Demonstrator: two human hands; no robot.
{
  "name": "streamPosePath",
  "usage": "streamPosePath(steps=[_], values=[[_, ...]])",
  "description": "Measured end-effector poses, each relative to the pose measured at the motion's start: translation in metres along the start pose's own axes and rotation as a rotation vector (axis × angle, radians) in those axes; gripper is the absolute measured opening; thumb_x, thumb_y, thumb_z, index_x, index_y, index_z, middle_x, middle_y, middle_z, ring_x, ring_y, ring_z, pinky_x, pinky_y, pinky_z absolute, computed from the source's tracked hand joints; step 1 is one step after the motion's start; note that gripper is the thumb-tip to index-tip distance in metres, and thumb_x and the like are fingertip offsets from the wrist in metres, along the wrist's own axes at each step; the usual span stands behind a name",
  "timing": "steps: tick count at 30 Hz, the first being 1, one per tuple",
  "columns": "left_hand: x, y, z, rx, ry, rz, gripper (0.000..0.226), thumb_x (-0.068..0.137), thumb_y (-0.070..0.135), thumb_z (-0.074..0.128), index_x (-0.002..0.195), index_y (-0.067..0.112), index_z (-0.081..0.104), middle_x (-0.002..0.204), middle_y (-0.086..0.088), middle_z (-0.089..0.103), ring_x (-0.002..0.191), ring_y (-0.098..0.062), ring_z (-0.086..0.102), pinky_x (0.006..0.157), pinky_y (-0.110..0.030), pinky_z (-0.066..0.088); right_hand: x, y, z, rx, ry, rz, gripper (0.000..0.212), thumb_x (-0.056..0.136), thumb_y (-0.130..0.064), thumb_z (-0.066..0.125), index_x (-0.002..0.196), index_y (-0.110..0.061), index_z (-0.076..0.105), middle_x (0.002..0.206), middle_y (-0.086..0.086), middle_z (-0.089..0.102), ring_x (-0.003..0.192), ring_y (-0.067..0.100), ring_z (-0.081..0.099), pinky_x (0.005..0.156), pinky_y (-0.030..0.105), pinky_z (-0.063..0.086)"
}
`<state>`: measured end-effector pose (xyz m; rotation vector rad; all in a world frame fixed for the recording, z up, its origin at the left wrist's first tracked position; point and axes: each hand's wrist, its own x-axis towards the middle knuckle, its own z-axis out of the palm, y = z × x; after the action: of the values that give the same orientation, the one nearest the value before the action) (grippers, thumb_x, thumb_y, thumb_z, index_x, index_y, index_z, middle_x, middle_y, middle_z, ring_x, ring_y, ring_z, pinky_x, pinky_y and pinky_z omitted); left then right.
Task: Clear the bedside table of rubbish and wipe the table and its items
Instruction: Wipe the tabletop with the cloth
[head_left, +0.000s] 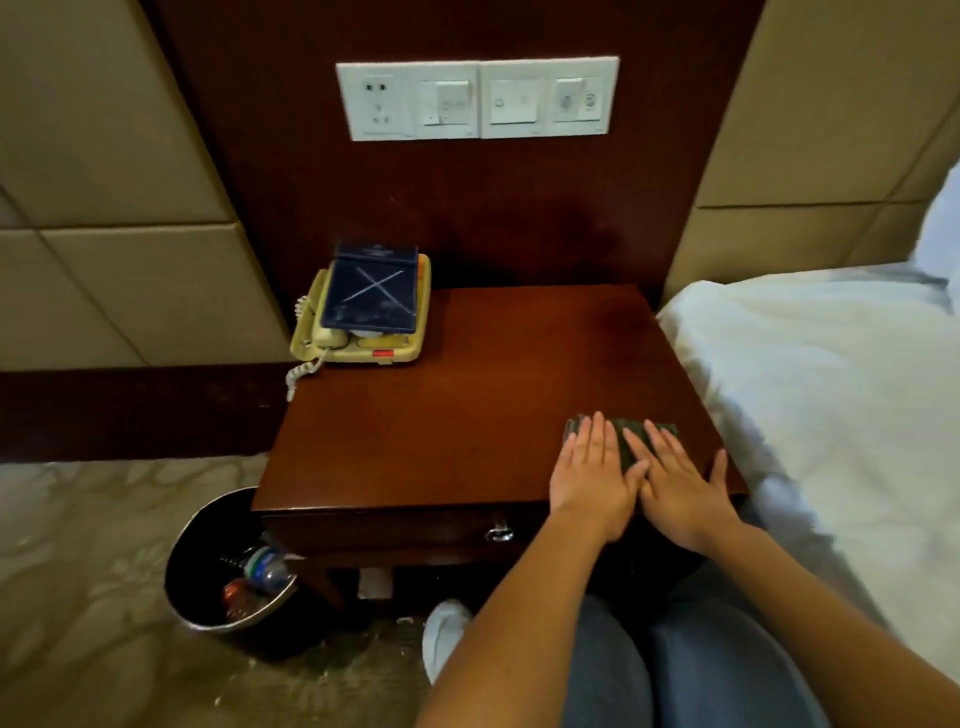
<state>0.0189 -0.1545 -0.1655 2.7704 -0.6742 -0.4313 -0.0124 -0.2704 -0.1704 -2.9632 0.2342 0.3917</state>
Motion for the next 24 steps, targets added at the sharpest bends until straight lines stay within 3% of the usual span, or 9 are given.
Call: streamPosePath(steps=[2,4,7,9,16,24], values=[[-0.002,-0.01,-0.006,-0.009,0.006,-0.024,0.118,0.046,0.059,-0.034,0.149,0.008,-0.01,0.158,-0.006,-0.018,0.145,-0.016,-0.017,0.115,-0.031,-0.011,0.006,-0.006,-0.006,-0.007,-0.023,-0.02,0.058,0.102,-0.031,0.023,0.15,-0.034,-0.008,0.159,-0.008,-0.016,0.145,0.008,-0.012,0.111,0.062,-0.006],[-0.008,-0.033,-0.012,-0.005,0.014,-0.079,0.113,0.051,0.057,-0.035,0.149,0.007,-0.011,0.157,-0.006,-0.019,0.145,-0.016,-0.017,0.116,-0.033,-0.011,0.014,-0.027,-0.008,-0.023,-0.045,-0.069,0.057,0.102,-0.032,0.023,0.15,-0.034,-0.006,0.159,-0.008,-0.015,0.146,0.008,-0.012,0.112,0.062,-0.006],[-0.023,-0.087,-0.017,0.057,0.077,-0.173,0.074,0.09,0.052,-0.013,0.15,0.008,-0.01,0.158,-0.004,-0.017,0.145,-0.016,-0.016,0.117,-0.035,-0.009,0.023,-0.086,-0.004,-0.04,-0.033,-0.177,0.055,0.102,-0.034,0.021,0.151,-0.034,-0.004,0.159,-0.007,-0.015,0.146,0.009,-0.012,0.11,0.062,-0.008],[-0.041,-0.134,-0.025,0.083,0.113,-0.236,0.064,0.1,0.047,0.005,0.151,0.01,-0.007,0.159,-0.003,-0.013,0.146,-0.014,-0.013,0.117,-0.035,-0.008,0.026,-0.138,0.003,-0.029,-0.02,-0.27,0.055,0.102,-0.033,0.022,0.152,-0.032,-0.001,0.16,-0.005,-0.013,0.146,0.01,-0.011,0.11,0.062,-0.009],[-0.122,-0.269,-0.052,0.123,0.137,-0.294,0.056,0.103,0.034,0.019,0.152,0.011,0.002,0.16,-0.003,-0.003,0.147,-0.014,-0.005,0.117,-0.031,-0.001,0.029,-0.278,0.015,-0.089,-0.086,-0.548,0.057,0.101,-0.043,0.02,0.151,-0.034,-0.006,0.16,-0.002,-0.014,0.147,0.016,-0.011,0.11,0.059,-0.015],[-0.094,-0.3,-0.08,-0.087,0.164,-0.447,0.056,0.098,0.009,0.03,0.151,0.006,0.009,0.16,-0.009,0.002,0.147,-0.021,0.006,0.118,-0.037,0.007,0.045,-0.298,0.01,-0.132,0.002,-0.598,0.056,0.102,-0.044,0.024,0.152,-0.029,0.005,0.161,-0.001,-0.009,0.147,0.016,-0.01,0.108,0.061,-0.016]])
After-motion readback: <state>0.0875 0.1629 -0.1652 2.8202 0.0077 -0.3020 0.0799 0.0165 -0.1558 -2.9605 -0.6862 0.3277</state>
